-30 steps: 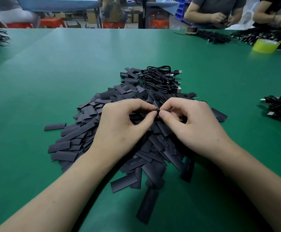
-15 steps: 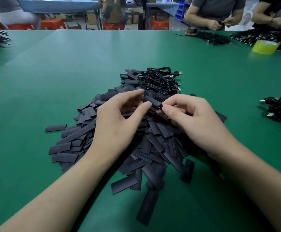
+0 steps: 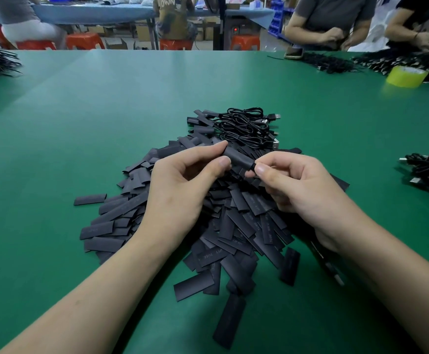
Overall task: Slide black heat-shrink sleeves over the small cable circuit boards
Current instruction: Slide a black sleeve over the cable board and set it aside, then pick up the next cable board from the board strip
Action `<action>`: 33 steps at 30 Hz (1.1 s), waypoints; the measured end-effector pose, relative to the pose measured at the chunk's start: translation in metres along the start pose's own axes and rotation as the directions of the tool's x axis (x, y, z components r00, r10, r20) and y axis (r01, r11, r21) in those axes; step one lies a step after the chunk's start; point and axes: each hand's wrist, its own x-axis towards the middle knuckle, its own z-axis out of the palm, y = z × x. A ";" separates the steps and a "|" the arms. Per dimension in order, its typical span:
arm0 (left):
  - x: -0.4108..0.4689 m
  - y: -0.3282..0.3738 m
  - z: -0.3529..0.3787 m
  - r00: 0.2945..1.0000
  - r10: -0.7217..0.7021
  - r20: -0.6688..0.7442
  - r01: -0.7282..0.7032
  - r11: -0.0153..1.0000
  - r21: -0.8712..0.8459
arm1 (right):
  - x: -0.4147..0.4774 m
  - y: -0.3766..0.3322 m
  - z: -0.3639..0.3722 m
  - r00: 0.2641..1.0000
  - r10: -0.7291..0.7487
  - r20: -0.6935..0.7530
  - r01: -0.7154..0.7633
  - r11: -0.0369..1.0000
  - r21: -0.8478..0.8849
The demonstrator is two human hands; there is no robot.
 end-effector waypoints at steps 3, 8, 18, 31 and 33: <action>-0.002 0.000 0.003 1.000 -0.005 0.006 0.005 1.000 0.018 | 0.001 -0.003 -0.002 1.000 0.014 -0.023 -0.014 1.000 -0.013; -0.008 0.002 0.007 0.997 0.069 0.027 -0.072 0.985 0.158 | 0.020 -0.033 -0.023 0.984 -0.015 -0.179 -0.033 0.964 -0.264; -0.012 0.007 0.010 0.976 0.175 0.129 -0.210 0.911 0.355 | 0.176 -0.062 -0.010 0.977 -0.198 0.072 0.141 0.361 -0.922; -0.013 0.006 0.011 0.968 0.175 0.180 -0.233 0.894 0.384 | 0.060 -0.034 -0.074 0.965 0.208 -0.159 -0.204 0.220 -0.954; -0.013 0.006 0.011 0.967 0.174 0.186 -0.236 0.889 0.393 | 0.047 -0.023 -0.074 0.948 0.235 -0.215 -0.267 0.219 -0.938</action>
